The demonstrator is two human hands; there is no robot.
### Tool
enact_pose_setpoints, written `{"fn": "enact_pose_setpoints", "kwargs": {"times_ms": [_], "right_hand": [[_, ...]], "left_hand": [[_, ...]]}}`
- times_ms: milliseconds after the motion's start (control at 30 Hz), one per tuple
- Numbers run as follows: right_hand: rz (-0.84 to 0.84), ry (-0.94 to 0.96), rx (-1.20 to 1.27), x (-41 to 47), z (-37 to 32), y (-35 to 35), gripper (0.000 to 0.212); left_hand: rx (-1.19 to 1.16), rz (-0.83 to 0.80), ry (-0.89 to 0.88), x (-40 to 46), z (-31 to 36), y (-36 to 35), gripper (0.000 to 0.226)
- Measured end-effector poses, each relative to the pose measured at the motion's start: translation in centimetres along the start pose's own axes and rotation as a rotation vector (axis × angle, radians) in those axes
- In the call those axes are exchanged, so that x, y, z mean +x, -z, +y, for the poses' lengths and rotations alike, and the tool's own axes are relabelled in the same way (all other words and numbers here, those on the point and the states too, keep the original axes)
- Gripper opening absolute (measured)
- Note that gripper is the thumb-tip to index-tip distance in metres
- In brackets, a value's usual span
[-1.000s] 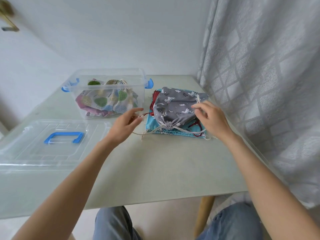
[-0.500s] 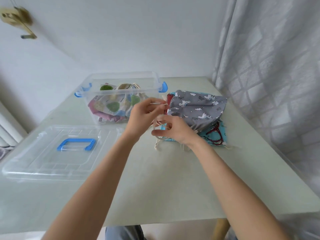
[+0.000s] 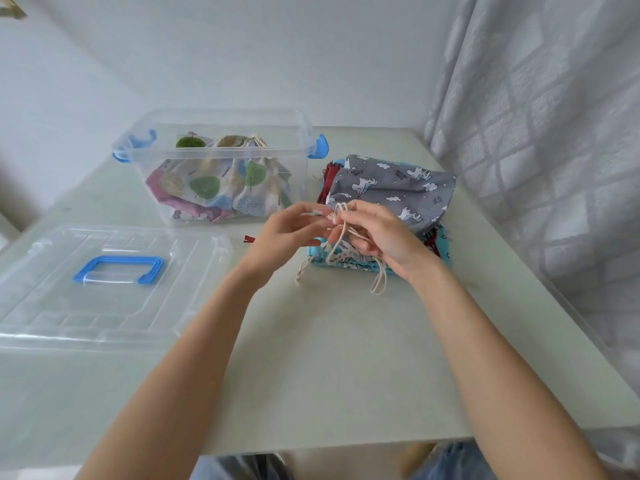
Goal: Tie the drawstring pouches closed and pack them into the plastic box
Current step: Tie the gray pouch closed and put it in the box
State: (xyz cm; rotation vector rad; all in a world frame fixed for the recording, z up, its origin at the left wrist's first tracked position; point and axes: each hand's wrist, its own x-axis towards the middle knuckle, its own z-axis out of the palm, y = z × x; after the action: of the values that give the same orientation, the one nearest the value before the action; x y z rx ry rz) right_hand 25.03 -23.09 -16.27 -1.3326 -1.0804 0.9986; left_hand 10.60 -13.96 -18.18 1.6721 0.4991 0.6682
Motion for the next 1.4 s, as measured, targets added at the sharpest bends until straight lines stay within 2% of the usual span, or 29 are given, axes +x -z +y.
{"fn": "enact_pose_setpoints", "kwargs": {"times_ms": [100, 200, 333, 400, 500, 567, 667, 800, 900, 1000, 1100, 1200, 1333, 1400], "right_hand": [[-0.017, 0.021, -0.108, 0.1, 0.3, -0.1, 0.015], [0.038, 0.047, -0.163, 0.3, 0.8, -0.2, 0.014], [0.094, 0.075, -0.096, 0.3, 1.4, 0.5, 0.012], [0.099, 0.094, 0.012, 0.3, 1.4, 0.8, 0.01], [0.113, 0.132, 0.157, 0.2, 1.3, 1.0, 0.008], [0.083, 0.131, 0.25, 0.0, 1.0, 1.1, 0.01], [0.017, 0.157, 0.297, -0.6, 0.8, 1.4, 0.011], [-0.043, 0.268, 0.1, -1.5, 0.8, 1.5, 0.013], [0.021, 0.349, -0.125, -1.4, 1.3, 1.5, 0.022], [0.145, 0.444, -0.247, -1.2, 1.8, 1.2, 0.032], [0.24, 0.508, -0.269, -1.2, 1.9, 0.9, 0.029], [0.241, 0.57, -0.282, -1.2, 1.9, 0.7, 0.028], [0.249, 0.586, -0.336, -0.9, 2.3, 0.5, 0.021], [0.262, 0.584, -0.328, -0.8, 2.3, 0.5, 0.018]], "left_hand": [[0.03, 0.082, -0.045, 0.1, -0.1, -0.2, 0.008], [0.049, 0.171, -0.12, 0.2, -0.1, -0.6, 0.009], [-0.134, 0.369, -0.171, 0.2, 0.3, -0.6, 0.013], [-0.218, 0.314, -0.189, -0.2, 0.3, -0.7, 0.023], [-0.056, 0.091, -0.104, -0.7, -0.7, -1.7, 0.056], [0.051, 0.059, -0.052, -0.5, -1.4, -2.4, 0.047], [0.012, 0.105, -0.041, -0.3, -1.8, -2.1, 0.012], [-0.153, 0.049, -0.042, -0.5, -1.7, -1.4, 0.005], [-0.243, 0.004, -0.064, -0.9, -1.3, -1.5, 0.005], [-0.265, 0.009, -0.043, -1.1, -0.9, -1.2, 0.011], [-0.19, 0.053, -0.02, -1.3, -0.7, -1.4, 0.021], [-0.053, 0.082, -0.057, -1.4, -0.9, -1.6, 0.012], [0.01, 0.042, -0.071, -1.4, -1.0, -1.9, 0.015], [0.032, 0.088, -0.092, -1.3, -1.2, -2.0, 0.015]]}}
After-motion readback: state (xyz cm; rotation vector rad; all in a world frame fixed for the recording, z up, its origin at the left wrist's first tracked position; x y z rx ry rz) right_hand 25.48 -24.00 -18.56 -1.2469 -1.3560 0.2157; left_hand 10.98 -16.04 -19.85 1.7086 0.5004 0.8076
